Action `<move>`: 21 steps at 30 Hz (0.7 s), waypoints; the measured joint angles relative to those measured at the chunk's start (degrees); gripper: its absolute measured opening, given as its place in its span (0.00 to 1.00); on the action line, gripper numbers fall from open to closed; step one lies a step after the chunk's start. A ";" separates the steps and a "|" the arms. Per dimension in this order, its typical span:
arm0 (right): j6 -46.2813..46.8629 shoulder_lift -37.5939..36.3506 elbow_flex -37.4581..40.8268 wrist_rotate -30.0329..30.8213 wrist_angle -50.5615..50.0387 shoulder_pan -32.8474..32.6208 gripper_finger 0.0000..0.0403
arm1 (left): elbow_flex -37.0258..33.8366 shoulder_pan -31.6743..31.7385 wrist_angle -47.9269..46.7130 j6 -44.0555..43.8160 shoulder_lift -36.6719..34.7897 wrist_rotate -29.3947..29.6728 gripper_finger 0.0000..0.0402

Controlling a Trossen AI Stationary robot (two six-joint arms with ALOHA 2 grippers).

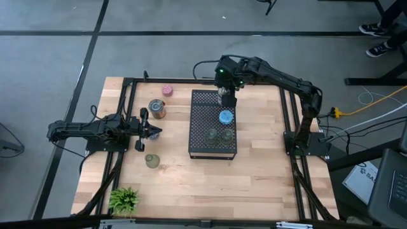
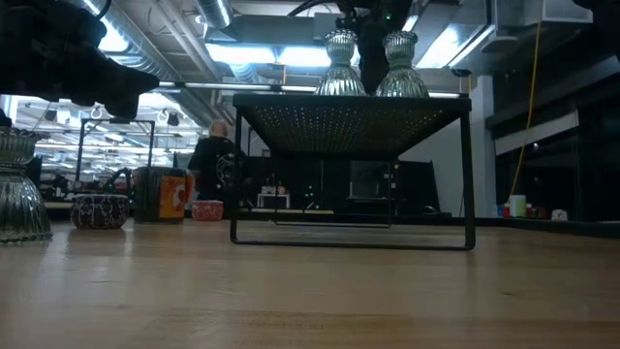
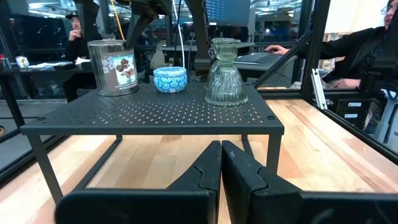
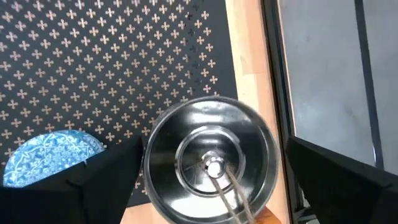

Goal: Pick & Place candle stick holders
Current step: Put the patterned pink scented candle on the shelf aligned with the other patterned blue scented candle

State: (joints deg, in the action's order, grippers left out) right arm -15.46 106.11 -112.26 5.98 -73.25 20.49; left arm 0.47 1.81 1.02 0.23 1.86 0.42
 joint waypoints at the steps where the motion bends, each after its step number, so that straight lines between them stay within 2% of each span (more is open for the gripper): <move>1: 0.00 -0.35 0.02 0.02 0.24 0.00 0.99 | 0.01 0.00 0.00 0.00 0.00 -0.02 0.02; 9: 0.77 -2.94 -2.85 0.48 0.75 -1.11 0.99 | 0.02 -0.01 0.00 0.00 0.01 -0.02 0.02; 21: 3.48 -7.56 -1.60 1.40 2.80 -6.79 0.99 | 0.02 0.00 0.00 0.00 -0.01 -0.01 0.02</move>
State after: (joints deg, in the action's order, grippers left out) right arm -11.98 98.55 -113.87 7.38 -70.46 13.70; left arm 0.49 1.81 1.02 0.23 1.85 0.41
